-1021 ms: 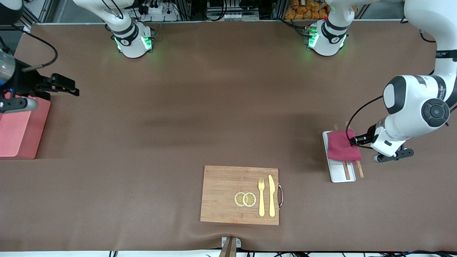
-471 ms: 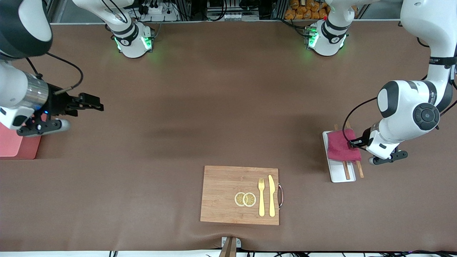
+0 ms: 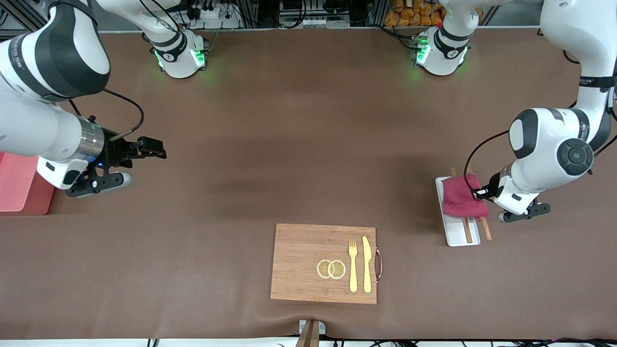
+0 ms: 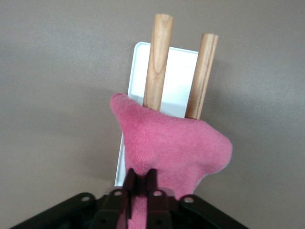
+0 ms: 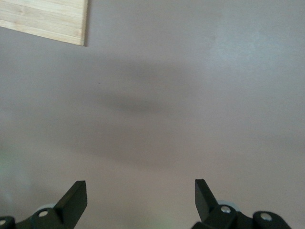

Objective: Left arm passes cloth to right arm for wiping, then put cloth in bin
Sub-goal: 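Grasp the pink cloth with the left gripper while the right gripper advances, then carry the pink cloth with the left gripper toward the right gripper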

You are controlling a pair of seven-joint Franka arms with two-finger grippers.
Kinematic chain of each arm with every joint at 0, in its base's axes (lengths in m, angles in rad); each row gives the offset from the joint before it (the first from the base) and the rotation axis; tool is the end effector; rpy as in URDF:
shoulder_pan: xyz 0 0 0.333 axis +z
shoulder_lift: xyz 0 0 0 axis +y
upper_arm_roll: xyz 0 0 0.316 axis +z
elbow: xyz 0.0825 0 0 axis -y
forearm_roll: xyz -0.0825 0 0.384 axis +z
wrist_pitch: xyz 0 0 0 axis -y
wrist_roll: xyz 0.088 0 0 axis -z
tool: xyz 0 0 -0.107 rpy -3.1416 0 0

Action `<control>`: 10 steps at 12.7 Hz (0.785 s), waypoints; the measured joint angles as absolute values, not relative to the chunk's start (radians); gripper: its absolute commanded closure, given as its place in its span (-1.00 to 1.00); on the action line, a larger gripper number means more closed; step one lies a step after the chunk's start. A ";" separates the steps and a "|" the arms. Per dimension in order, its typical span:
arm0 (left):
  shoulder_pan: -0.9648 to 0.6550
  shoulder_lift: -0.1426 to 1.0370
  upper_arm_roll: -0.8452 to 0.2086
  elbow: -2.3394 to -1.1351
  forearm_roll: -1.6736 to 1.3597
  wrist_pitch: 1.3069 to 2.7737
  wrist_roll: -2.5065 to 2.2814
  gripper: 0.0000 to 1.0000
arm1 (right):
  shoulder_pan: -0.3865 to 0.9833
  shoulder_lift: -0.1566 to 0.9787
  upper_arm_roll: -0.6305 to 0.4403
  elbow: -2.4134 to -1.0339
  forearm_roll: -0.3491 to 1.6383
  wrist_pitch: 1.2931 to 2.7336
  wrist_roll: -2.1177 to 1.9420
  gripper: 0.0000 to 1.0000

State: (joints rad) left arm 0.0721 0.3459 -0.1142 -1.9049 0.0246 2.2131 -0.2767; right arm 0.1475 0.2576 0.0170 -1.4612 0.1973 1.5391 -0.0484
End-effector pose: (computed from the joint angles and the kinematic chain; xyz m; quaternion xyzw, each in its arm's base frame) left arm 0.6188 -0.0218 0.3160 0.9934 0.1125 -0.0189 0.0067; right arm 0.6083 0.1216 0.5237 -0.9859 -0.0995 0.0949 0.0951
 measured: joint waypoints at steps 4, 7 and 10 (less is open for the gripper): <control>0.070 0.345 -0.118 -1.904 0.025 2.214 -0.277 1.00 | 0.174 0.278 0.017 -1.462 0.224 1.539 -0.050 -1.00; 0.049 0.331 -0.146 -1.891 0.024 2.209 -0.282 1.00 | 0.186 0.310 0.017 -1.462 0.229 1.545 -0.047 -1.00; 0.036 0.289 -0.259 -1.872 -0.002 2.184 -0.429 1.00 | 0.187 0.313 0.017 -1.459 0.269 1.561 0.079 -1.00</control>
